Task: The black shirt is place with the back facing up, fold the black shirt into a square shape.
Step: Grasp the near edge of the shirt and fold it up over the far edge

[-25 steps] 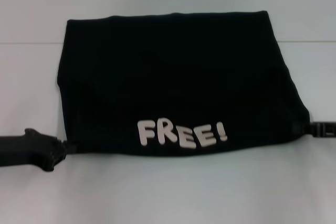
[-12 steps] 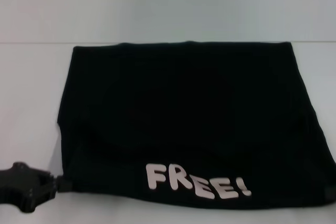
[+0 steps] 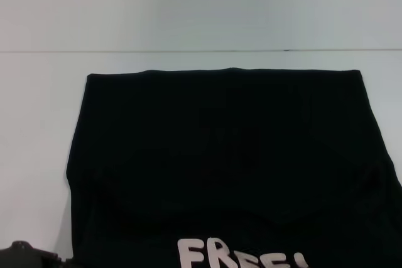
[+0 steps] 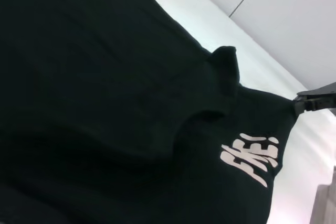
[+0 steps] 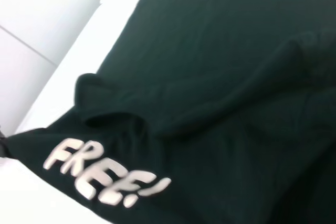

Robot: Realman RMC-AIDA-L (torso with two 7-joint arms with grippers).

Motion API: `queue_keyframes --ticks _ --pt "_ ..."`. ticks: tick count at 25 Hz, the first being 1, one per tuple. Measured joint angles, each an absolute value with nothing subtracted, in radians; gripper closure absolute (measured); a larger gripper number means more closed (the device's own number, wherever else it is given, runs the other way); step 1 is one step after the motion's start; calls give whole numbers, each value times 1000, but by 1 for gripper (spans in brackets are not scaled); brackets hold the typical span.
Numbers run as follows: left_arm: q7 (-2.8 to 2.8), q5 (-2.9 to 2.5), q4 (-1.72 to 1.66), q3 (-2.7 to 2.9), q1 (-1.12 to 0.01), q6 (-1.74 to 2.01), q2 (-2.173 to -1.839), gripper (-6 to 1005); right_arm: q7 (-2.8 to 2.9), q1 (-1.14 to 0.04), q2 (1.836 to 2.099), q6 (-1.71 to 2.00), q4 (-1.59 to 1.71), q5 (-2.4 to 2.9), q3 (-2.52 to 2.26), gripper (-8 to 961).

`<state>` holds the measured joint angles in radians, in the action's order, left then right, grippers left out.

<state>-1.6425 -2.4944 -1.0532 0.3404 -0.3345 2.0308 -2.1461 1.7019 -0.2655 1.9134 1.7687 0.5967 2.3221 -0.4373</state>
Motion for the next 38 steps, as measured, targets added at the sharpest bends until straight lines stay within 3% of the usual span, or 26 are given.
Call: queue_keyframes --ticks 8,10,11,14,17,25,34,38 --pt "-1686 -2488 -1022 335 -432 2002 -2120 987 1692 -335 1902 1785 597 2315 -338 926" --pt "-1719 -2498 -964 342 -550 1910 -2077 987 1696 -370 1901 1764 596 2315 -312 927" --pt "-1719 -2498 -964 342 -550 1910 -2077 987 1700 -396 1901 1737 592 2315 -302 927" --pt "-1729 -2517 -863 353 -649 1799 -2026 987 1716 -445 1901 1677 583 2315 -283 926" --pt "-1759 -2523 -796 385 -718 1672 -2000 986 1748 -501 1911 1573 578 2314 -274 926" --pt "-1896 -2529 -700 608 -784 1253 -2010 986 1790 -660 1905 1161 415 2321 -304 927" --pt "-1917 -2530 -660 659 -826 1038 -2018 987 1809 -765 1939 895 344 2316 -340 927" --pt "-1918 -2530 -652 684 -839 976 -2016 987 1841 -798 1940 865 352 2315 -342 926"
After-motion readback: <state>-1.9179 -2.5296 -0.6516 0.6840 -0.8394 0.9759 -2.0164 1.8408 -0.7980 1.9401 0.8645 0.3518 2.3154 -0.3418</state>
